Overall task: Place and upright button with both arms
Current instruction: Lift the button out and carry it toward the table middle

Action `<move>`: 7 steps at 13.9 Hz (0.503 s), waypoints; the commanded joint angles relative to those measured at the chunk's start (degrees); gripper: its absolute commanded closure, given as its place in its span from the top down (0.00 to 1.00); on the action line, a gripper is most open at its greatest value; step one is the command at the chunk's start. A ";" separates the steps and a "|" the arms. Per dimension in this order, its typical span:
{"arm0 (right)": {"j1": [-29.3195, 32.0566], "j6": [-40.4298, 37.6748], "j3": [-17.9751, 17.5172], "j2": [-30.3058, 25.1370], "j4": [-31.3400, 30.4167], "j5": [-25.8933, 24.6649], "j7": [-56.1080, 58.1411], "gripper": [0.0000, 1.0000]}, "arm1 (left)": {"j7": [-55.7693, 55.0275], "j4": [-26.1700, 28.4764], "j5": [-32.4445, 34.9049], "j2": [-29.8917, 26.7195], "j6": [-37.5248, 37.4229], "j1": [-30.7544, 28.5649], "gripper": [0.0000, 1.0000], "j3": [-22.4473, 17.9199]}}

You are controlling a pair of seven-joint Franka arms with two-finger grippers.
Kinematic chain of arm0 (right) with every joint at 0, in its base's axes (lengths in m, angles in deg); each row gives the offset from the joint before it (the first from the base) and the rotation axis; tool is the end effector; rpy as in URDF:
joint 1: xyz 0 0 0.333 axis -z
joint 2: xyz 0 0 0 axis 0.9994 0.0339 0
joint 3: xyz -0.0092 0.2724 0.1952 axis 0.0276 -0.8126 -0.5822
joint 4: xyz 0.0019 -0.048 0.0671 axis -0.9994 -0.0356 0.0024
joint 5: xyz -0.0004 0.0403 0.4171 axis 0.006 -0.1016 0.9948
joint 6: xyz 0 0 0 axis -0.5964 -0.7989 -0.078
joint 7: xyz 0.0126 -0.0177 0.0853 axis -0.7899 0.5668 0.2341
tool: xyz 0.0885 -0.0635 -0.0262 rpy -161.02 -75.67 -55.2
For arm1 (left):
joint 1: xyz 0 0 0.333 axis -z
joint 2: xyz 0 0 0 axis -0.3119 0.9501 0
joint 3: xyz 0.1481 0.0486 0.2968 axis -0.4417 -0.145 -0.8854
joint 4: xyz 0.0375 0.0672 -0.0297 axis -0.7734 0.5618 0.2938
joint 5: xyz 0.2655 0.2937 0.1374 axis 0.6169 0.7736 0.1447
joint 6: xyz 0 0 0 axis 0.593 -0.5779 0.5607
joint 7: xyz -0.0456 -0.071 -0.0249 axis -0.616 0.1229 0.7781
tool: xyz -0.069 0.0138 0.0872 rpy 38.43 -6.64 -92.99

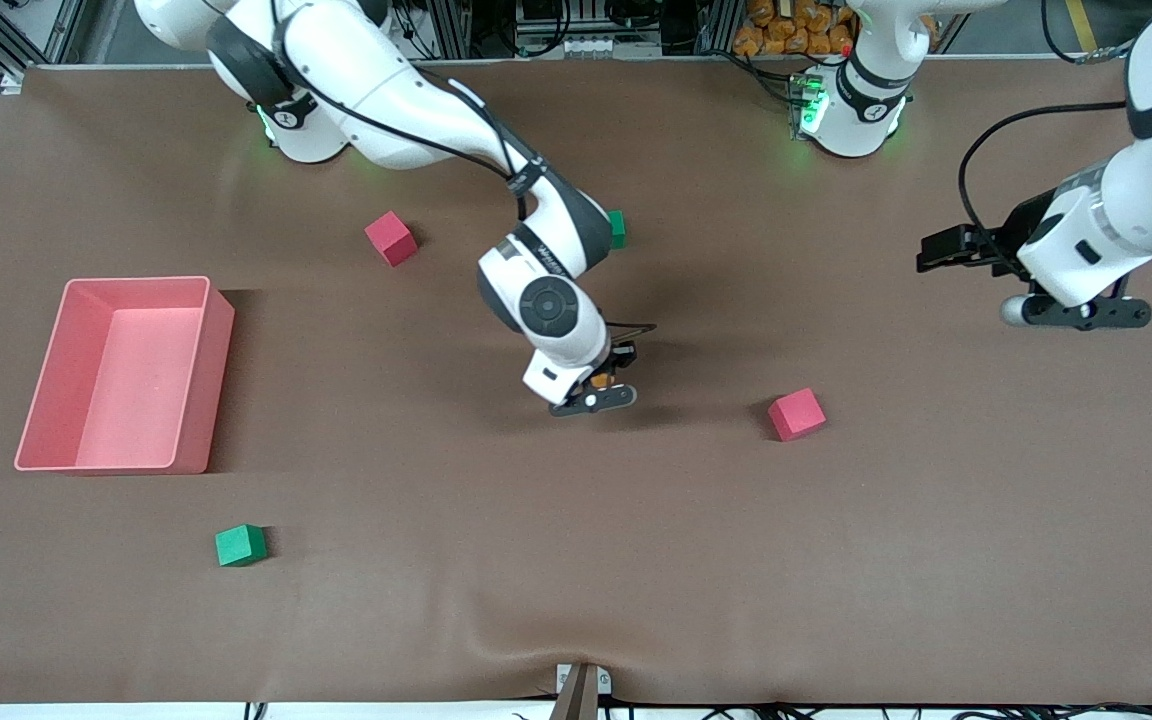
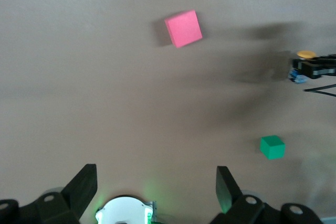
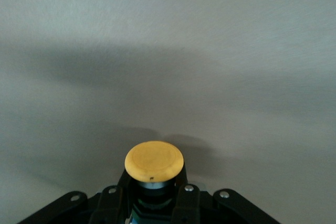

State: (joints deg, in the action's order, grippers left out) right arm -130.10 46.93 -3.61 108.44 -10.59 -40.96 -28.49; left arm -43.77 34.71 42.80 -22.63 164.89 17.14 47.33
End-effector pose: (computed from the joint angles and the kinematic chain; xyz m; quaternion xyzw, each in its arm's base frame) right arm 0.5607 0.5665 0.1892 -0.9914 -0.0818 0.0445 0.0915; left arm 0.5821 -0.0883 0.5494 0.9889 -0.0043 -0.1311 0.0697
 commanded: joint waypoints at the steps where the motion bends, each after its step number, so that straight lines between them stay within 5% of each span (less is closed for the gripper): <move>1: -0.93 -0.11 0.97 2.55 3.41 -2.23 -0.36 0.00 | -0.65 0.27 -2.69 2.56 0.10 -0.55 1.00 0.04; 3: -1.37 -0.20 0.89 2.73 3.41 -2.67 -0.53 0.08 | -0.65 0.18 -3.75 5.02 0.10 -0.46 1.00 0.04; 4: -1.37 -0.20 0.97 2.73 3.41 -2.76 -0.62 0.99 | -0.74 -0.08 -4.45 6.43 0.10 -0.20 1.00 0.04; 7: -0.50 -0.72 0.97 0.98 3.50 -2.76 -0.62 1.00 | -0.65 -0.79 -6.48 9.25 0.27 0.33 1.00 0.04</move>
State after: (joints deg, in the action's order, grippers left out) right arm -130.85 47.35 -2.99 110.00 -8.80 -42.79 -28.48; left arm -43.79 35.27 37.88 -14.88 165.31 17.15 47.29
